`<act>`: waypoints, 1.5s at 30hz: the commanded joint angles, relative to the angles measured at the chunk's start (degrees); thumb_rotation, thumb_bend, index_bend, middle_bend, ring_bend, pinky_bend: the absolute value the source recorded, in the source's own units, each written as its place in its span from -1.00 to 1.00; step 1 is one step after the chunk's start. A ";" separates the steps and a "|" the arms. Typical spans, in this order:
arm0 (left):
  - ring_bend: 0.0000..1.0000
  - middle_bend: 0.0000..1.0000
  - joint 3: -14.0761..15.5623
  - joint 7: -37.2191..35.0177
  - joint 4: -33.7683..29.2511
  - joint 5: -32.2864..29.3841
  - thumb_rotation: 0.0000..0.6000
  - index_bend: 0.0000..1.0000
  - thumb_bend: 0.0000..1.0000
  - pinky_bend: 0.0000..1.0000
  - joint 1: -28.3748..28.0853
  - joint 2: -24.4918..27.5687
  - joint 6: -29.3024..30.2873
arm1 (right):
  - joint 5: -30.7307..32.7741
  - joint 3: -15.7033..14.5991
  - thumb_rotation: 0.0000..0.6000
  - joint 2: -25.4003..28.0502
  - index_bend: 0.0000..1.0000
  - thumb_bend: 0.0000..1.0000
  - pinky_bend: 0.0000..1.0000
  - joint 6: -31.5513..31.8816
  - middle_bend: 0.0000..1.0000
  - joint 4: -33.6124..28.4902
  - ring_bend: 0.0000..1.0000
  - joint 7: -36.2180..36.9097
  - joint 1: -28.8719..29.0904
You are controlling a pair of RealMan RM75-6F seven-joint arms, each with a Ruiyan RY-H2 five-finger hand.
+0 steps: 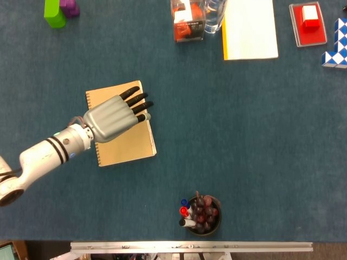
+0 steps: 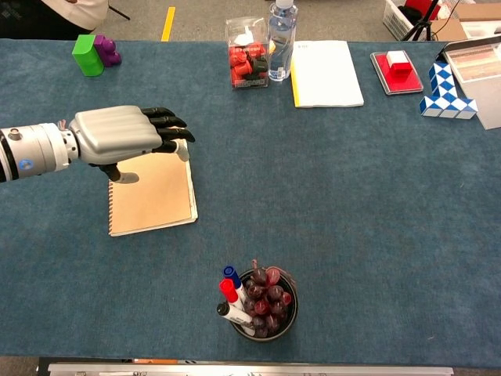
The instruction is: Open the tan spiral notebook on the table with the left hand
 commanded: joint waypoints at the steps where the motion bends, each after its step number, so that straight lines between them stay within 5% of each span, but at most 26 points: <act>1: -1.00 -0.84 -0.09 2.97 0.68 -2.05 1.00 -0.56 -0.50 -0.92 -0.79 -1.71 -1.37 | 0.07 -0.01 1.00 0.02 -0.68 -0.45 -0.57 -0.01 -0.50 0.09 -0.67 0.08 -0.03; 23: -1.00 -0.84 -0.09 22.25 0.25 -14.09 1.00 -0.53 -0.50 -0.92 -2.74 -6.89 -4.23 | 0.70 -0.26 1.00 -0.48 -0.68 -0.45 -0.57 -0.54 -0.50 2.12 -0.67 1.65 -0.33; 45: -1.00 -0.83 2.25 31.86 2.72 -19.87 1.00 -0.46 -0.50 -0.92 -3.88 -10.35 -1.64 | 0.88 -0.30 1.00 -0.61 -0.68 -0.45 -0.57 -0.44 -0.50 3.58 -0.67 3.22 -0.87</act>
